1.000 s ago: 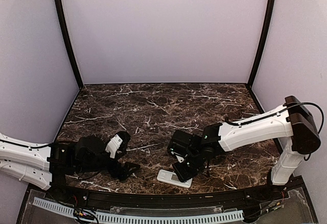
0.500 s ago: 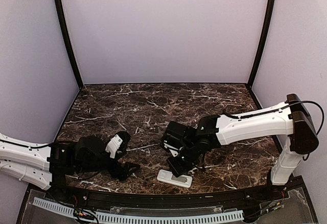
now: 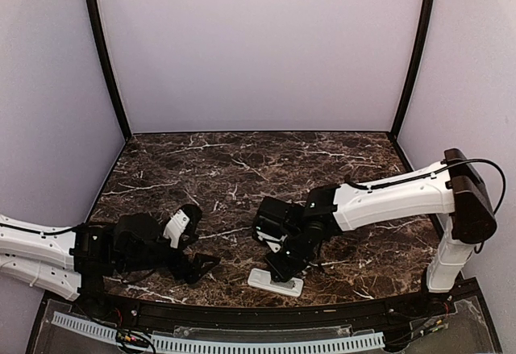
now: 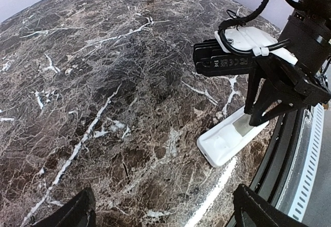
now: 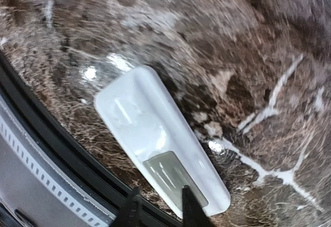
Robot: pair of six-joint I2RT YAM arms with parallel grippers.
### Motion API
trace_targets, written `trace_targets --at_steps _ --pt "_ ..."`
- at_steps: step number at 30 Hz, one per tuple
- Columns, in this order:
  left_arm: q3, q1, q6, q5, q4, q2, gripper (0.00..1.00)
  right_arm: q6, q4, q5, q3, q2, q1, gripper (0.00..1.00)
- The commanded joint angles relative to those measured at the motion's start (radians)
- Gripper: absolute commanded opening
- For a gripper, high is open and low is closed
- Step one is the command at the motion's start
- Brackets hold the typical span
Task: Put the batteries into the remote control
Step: Press the battery cover on the remote control, then pick up the remote control from the center of the board.
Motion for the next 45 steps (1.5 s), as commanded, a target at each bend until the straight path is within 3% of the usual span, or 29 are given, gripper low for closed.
trace_targets --at_steps 1,6,8,14,23,31,43,45 --pt "-0.017 0.002 -0.023 -0.054 -0.027 -0.067 0.93 -0.190 -0.055 0.045 0.148 0.011 0.013 0.41" --pt "-0.024 0.003 -0.057 -0.136 -0.111 -0.141 0.97 -0.373 -0.109 0.063 0.249 0.133 0.017 0.93" --pt "-0.022 0.003 -0.066 -0.166 -0.139 -0.156 0.97 -0.419 -0.136 0.068 0.284 0.187 0.019 0.99" --pt "-0.024 0.003 -0.078 -0.205 -0.165 -0.170 0.97 -0.481 -0.149 0.063 0.341 0.263 0.023 0.96" --pt "-0.039 0.003 -0.067 -0.217 -0.171 -0.190 0.98 -0.475 -0.175 0.086 0.374 0.334 0.062 0.66" --pt "-0.040 0.003 -0.066 -0.216 -0.174 -0.198 0.98 -0.443 -0.188 0.091 0.374 0.349 0.071 0.51" --pt "-0.047 0.003 -0.060 -0.204 -0.164 -0.203 0.98 -0.431 -0.228 0.141 0.382 0.388 0.084 0.51" --pt "-0.047 0.003 -0.059 -0.202 -0.164 -0.204 0.98 -0.431 -0.230 0.141 0.383 0.390 0.085 0.47"
